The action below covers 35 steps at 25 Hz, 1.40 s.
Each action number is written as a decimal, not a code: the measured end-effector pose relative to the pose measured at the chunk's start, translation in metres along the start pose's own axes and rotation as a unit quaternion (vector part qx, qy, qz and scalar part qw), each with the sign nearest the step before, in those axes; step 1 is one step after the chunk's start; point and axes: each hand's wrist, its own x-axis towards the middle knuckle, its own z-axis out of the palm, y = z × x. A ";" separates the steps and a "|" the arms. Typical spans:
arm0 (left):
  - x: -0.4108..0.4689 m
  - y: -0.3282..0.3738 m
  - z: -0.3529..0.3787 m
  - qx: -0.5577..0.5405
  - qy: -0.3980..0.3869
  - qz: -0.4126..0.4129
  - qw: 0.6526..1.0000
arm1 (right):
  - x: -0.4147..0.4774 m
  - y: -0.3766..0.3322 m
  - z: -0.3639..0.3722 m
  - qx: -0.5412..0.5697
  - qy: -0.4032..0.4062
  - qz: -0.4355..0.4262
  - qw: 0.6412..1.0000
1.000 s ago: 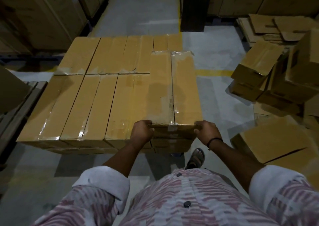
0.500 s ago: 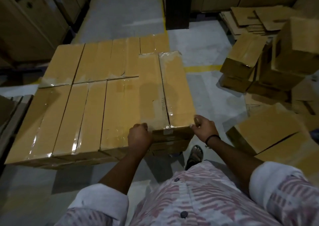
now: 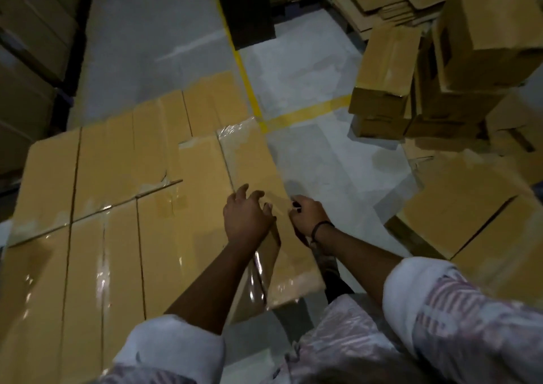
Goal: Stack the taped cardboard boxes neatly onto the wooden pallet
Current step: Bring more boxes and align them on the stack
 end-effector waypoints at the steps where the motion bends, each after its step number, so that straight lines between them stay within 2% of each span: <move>1: 0.029 0.006 0.001 0.002 -0.003 0.000 1.000 | 0.022 -0.006 -0.002 0.010 -0.014 0.002 1.000; 6: 0.145 0.011 -0.001 0.039 -0.039 -0.008 0.998 | 0.106 -0.041 -0.008 0.050 -0.074 0.007 0.996; 14: 0.261 0.008 -0.001 0.060 -0.128 0.021 0.990 | 0.184 -0.074 -0.008 0.065 -0.096 -0.008 0.993; 22: 0.281 -0.006 0.002 0.061 -0.147 0.008 0.987 | 0.189 -0.071 0.001 0.014 -0.095 -0.045 0.994; 29: 0.287 -0.009 -0.007 0.067 -0.144 -0.020 0.987 | 0.190 -0.069 0.002 -0.004 -0.134 -0.044 0.990; 35: 0.289 -0.007 -0.012 0.072 -0.145 -0.033 0.986 | 0.187 -0.072 0.005 -0.008 -0.130 -0.047 0.990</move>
